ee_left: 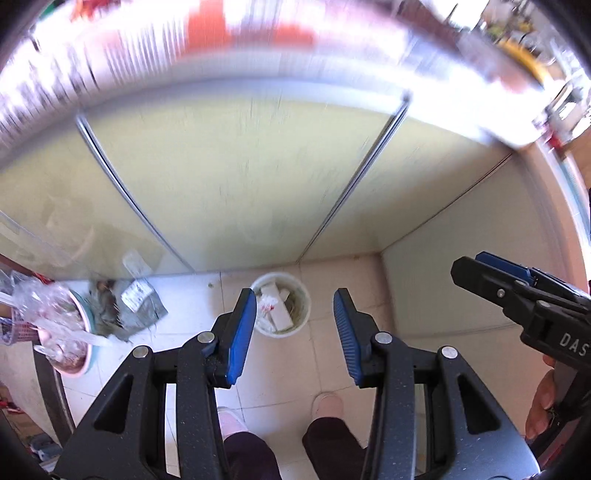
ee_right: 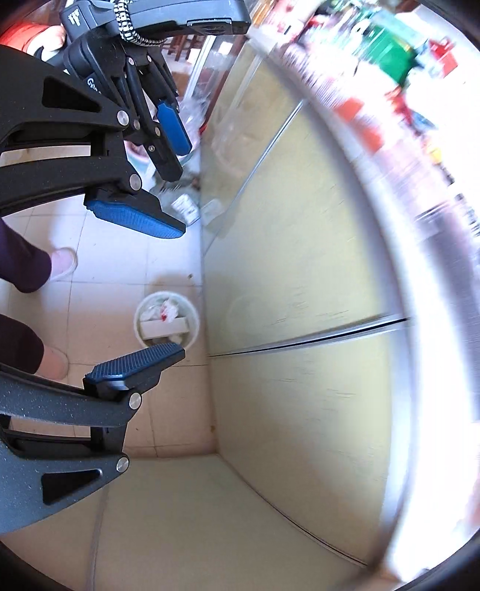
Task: Collect trash
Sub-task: 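Raise both tools back up to the counter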
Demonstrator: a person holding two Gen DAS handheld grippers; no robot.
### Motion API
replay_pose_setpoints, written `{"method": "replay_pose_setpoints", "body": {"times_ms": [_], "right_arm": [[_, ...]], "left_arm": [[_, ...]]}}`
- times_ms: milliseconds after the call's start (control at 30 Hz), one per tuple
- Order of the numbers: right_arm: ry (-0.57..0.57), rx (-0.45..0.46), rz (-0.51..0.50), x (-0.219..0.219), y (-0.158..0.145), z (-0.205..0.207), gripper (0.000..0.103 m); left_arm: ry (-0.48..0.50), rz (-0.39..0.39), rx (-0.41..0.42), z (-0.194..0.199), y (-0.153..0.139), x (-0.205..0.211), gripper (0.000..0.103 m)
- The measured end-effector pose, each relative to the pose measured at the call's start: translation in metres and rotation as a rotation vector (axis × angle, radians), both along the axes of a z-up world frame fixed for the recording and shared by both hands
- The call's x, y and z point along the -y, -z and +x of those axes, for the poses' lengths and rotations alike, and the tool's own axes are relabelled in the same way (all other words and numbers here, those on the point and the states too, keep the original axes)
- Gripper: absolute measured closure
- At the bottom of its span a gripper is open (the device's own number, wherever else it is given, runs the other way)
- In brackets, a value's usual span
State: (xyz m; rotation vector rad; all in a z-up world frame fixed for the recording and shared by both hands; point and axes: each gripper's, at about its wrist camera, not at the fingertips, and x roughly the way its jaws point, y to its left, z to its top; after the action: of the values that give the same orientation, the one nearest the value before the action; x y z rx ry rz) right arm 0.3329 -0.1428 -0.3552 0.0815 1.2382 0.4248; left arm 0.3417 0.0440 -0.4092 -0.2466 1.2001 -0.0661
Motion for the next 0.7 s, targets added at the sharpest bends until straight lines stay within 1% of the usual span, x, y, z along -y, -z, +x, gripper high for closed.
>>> {"method": "replay_pose_setpoints", "body": {"times_ms": [100, 200, 267, 333, 500, 567, 633, 700], "right_arm": [[0.01, 0.052, 0.017, 0.01, -0.056, -0.004, 0.047], [0.02, 0.127, 0.023, 0.018, -0.11, -0.012, 0.047], [0.019, 0.181, 0.029, 0.024, -0.144, -0.018, 0.047], [0.013, 0.248, 0.035, 0.03, -0.181, -0.024, 0.047], [-0.009, 0.409, 0.056, 0.039, -0.254, -0.037, 0.046], [-0.02, 0.465, 0.08, 0.043, -0.282, -0.043, 0.043], [-0.037, 0.508, 0.109, 0.046, -0.303, -0.046, 0.04], [-0.058, 0.549, 0.132, 0.049, -0.316, -0.049, 0.038]], "left_arm": [[-0.012, 0.005, 0.073, -0.007, -0.065, 0.0, 0.061], [-0.024, 0.006, 0.157, -0.015, -0.13, 0.003, 0.061], [-0.035, 0.015, 0.217, -0.021, -0.168, 0.006, 0.057], [-0.044, 0.028, 0.283, -0.026, -0.206, 0.01, 0.055], [-0.069, 0.087, 0.426, -0.042, -0.282, 0.024, 0.051], [-0.096, 0.104, 0.476, -0.052, -0.313, 0.03, 0.048], [-0.123, 0.115, 0.531, -0.062, -0.337, 0.033, 0.045], [-0.155, 0.136, 0.588, -0.071, -0.356, 0.036, 0.04]]}}
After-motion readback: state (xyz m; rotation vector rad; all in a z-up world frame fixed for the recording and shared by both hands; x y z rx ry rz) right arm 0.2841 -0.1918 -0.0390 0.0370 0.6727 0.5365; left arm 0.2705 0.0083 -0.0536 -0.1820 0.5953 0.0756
